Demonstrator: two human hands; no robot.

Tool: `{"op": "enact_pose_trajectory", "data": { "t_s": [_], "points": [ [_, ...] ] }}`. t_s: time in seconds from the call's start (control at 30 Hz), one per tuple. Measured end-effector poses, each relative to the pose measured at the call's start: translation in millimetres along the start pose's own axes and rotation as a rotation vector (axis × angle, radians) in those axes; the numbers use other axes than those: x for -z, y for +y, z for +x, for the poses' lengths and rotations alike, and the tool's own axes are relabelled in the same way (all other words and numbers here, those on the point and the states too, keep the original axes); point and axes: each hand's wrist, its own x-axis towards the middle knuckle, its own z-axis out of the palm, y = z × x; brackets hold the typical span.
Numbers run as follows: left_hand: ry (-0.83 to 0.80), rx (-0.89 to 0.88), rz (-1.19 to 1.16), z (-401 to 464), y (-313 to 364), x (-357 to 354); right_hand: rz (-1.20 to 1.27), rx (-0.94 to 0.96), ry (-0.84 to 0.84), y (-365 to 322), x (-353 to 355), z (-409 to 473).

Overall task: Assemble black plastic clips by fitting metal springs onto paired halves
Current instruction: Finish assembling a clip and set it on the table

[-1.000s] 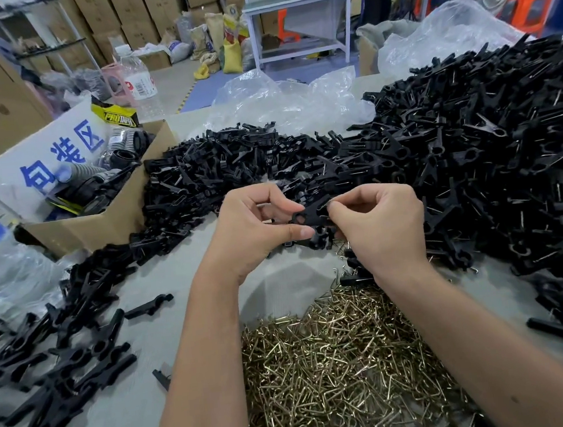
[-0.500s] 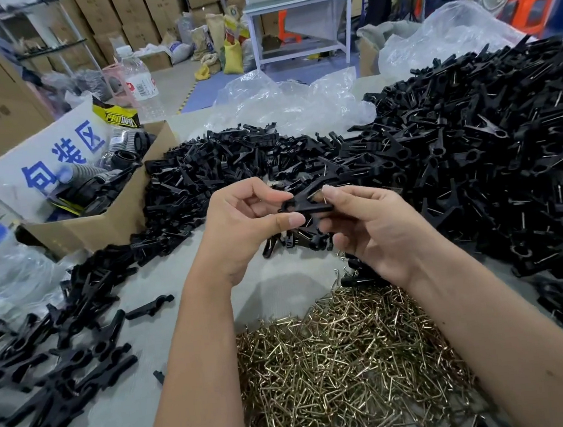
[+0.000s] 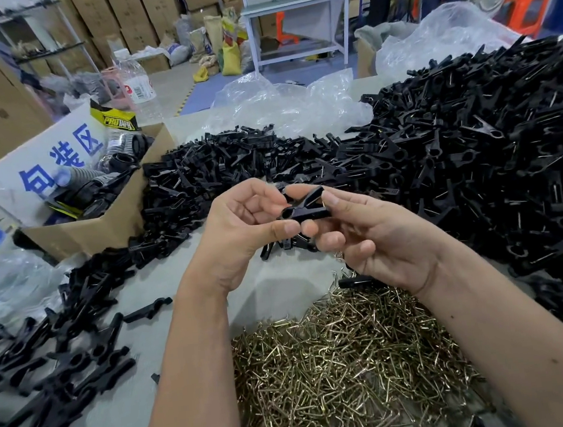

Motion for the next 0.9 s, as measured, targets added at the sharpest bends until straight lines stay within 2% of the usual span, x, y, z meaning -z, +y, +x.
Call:
{"op": "enact_pose_trajectory", "data": {
  "t_s": [0.47, 0.63, 0.8, 0.9],
  "points": [
    [0.046, 0.011, -0.008, -0.4, 4.0, -1.6, 0.304, -0.119, -0.19, 0.3, 2.6, 0.0],
    [0.079, 0.026, 0.052, 0.6, 5.0, -1.5, 0.592, -0.189, -0.202, 0.5, 0.5, 3.1],
    [0.077, -0.01, 0.101, 1.1, 1.8, -2.4, 0.594, -0.19, -0.142, -0.7, 1.9, 2.3],
    [0.083, -0.021, 0.11, 3.8, -0.4, -4.7, 0.46, -0.099, -0.111, 0.6, 2.9, 2.6]
  ]
}}
